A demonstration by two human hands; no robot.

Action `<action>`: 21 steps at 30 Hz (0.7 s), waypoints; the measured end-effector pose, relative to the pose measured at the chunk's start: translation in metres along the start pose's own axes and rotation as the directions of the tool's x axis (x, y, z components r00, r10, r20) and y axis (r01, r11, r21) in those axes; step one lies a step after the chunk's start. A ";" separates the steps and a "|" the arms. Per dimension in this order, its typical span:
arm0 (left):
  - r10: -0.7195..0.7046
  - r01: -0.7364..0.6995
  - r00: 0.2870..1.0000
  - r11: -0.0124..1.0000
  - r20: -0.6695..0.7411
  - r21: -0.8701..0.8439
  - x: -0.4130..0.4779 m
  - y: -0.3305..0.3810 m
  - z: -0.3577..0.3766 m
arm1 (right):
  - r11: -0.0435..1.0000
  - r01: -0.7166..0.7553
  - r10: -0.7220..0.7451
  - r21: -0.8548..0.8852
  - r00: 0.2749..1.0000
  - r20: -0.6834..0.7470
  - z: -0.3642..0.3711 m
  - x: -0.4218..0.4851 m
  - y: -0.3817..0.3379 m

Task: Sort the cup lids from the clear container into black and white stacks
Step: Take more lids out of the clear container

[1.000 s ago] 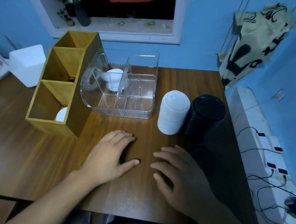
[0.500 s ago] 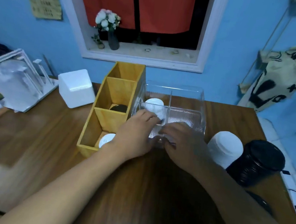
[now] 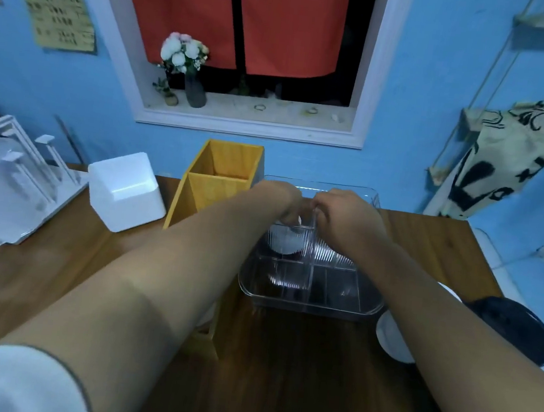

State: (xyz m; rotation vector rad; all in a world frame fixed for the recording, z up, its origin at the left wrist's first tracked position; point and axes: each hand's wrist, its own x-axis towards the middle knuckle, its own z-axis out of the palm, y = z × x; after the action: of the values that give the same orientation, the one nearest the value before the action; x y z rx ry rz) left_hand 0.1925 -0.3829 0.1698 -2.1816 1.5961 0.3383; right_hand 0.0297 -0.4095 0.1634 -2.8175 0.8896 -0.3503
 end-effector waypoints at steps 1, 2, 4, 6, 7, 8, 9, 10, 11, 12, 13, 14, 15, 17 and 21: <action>0.016 -0.017 0.999 0.999 0.031 0.028 0.003 0.002 0.001 | 1.000 -0.006 0.006 0.008 1.000 -0.011 0.002 0.000 0.003; 0.023 -0.026 0.998 0.999 0.058 0.045 0.007 0.004 0.002 | 1.000 -0.013 0.013 0.016 1.000 -0.017 0.003 0.000 0.005; 0.025 -0.033 0.994 0.997 0.111 0.076 0.011 0.008 -0.001 | 0.999 -0.024 0.025 0.028 0.999 -0.026 0.005 -0.003 0.009; 0.005 -0.020 0.982 0.997 0.188 0.077 0.020 0.012 -0.003 | 0.999 -0.036 0.037 0.041 0.999 -0.028 0.006 -0.004 0.011; -0.007 -0.015 0.975 0.995 0.223 0.097 0.021 0.014 -0.003 | 0.998 -0.042 0.044 0.052 0.999 -0.019 0.008 -0.004 0.013; -0.019 -0.002 0.973 0.996 0.231 0.092 0.025 0.015 -0.002 | 0.997 -0.047 0.048 0.065 0.999 -0.010 0.009 -0.004 0.014; -0.028 0.010 0.977 0.996 0.213 0.087 0.027 0.017 -0.001 | 0.996 -0.051 0.052 0.079 0.999 -0.006 0.010 -0.004 0.015; -0.029 0.014 0.980 0.997 0.197 0.080 0.026 0.019 -0.001 | 0.994 -0.055 0.056 0.095 0.998 -0.010 0.011 -0.005 0.017; -0.026 0.010 0.983 0.996 0.183 0.087 0.023 0.020 -0.001 | 0.992 -0.056 0.059 0.112 0.998 -0.020 0.012 -0.006 0.018; -0.021 0.009 0.985 0.997 0.170 0.073 0.026 0.019 0.002 | 0.991 -0.054 0.058 0.126 0.998 -0.031 0.012 -0.007 0.019; -0.027 0.011 0.985 0.996 0.171 0.090 0.028 0.019 0.003 | 0.989 -0.049 0.056 0.136 0.998 -0.043 0.012 -0.008 0.020; -0.030 0.017 0.987 0.996 0.160 0.084 0.030 0.019 0.004 | 0.988 -0.045 0.054 0.145 0.997 -0.054 0.012 -0.009 0.020; -0.041 0.028 0.988 0.996 0.149 0.084 0.030 0.019 0.003 | 0.987 -0.040 0.050 0.155 0.997 -0.063 0.012 -0.009 0.021; -0.044 0.035 0.989 0.997 0.140 0.066 0.030 0.019 0.002 | 0.984 -0.032 0.045 0.178 0.996 -0.073 0.011 -0.011 0.021; -0.036 0.035 0.989 0.999 0.145 0.010 0.028 0.020 0.003 | 0.980 -0.033 0.051 0.196 0.995 -0.087 0.011 -0.013 0.024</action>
State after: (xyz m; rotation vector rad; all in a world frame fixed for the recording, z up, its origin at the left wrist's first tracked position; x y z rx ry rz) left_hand 0.1825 -0.4100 0.1516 -2.1246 1.4759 0.4681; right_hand 0.0093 -0.4201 0.1455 -2.6184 0.8795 -0.5339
